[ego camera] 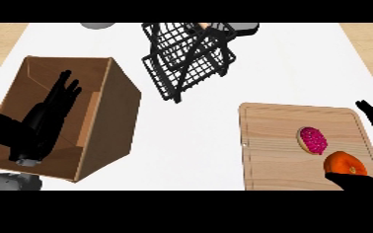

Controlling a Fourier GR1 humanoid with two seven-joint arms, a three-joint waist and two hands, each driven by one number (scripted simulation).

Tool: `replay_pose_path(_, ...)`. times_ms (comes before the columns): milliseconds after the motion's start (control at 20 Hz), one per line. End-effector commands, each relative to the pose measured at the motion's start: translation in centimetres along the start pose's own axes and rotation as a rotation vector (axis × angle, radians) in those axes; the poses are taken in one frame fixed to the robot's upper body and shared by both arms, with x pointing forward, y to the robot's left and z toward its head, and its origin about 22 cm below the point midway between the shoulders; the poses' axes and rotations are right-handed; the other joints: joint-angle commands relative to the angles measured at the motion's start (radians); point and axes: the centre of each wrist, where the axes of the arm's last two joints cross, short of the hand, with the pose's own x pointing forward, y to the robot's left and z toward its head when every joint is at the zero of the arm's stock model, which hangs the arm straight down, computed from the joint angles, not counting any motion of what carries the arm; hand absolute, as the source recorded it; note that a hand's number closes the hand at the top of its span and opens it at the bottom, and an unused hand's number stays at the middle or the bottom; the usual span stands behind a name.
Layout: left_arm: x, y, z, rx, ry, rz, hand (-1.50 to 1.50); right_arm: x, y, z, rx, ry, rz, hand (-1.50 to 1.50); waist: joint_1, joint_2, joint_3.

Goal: Pick the cupcake from the cutting board and place it in the tiered basket

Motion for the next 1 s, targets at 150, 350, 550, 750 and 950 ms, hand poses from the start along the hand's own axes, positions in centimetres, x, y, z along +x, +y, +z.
replay_pose_path(150, -1.5, -0.6, 0.8, -0.042, 0.067, 0.009, 0.00, 5.8, -2.0, 2.1, 0.261, 0.155, 0.217, -1.50, 0.038, 0.006, -0.001)
replay_pose_path(350, -3.3, -0.1, 0.0, -0.030, 0.054, 0.011, 0.00, 9.9, -2.9, 2.6, 0.249, 0.183, 0.209, -1.50, 0.031, 0.009, 0.002)
replay_pose_path(550, -1.8, 1.1, 0.1, -0.013, 0.076, 0.004, 0.00, 10.7, 0.4, 1.8, 0.212, 0.250, 0.180, -1.50, 0.034, 0.007, 0.004)
replay_pose_path(750, -1.6, -1.3, -0.9, -0.021, 0.075, 0.018, 0.00, 9.9, 3.3, 0.6, 0.210, 0.308, 0.206, -1.50, 0.029, 0.008, 0.005)
replay_pose_path(950, -0.7, -0.6, 0.4, -0.031, 0.056, 0.024, 0.00, 7.1, 4.9, -0.4, 0.236, 0.343, 0.249, -1.50, 0.027, 0.005, 0.005)
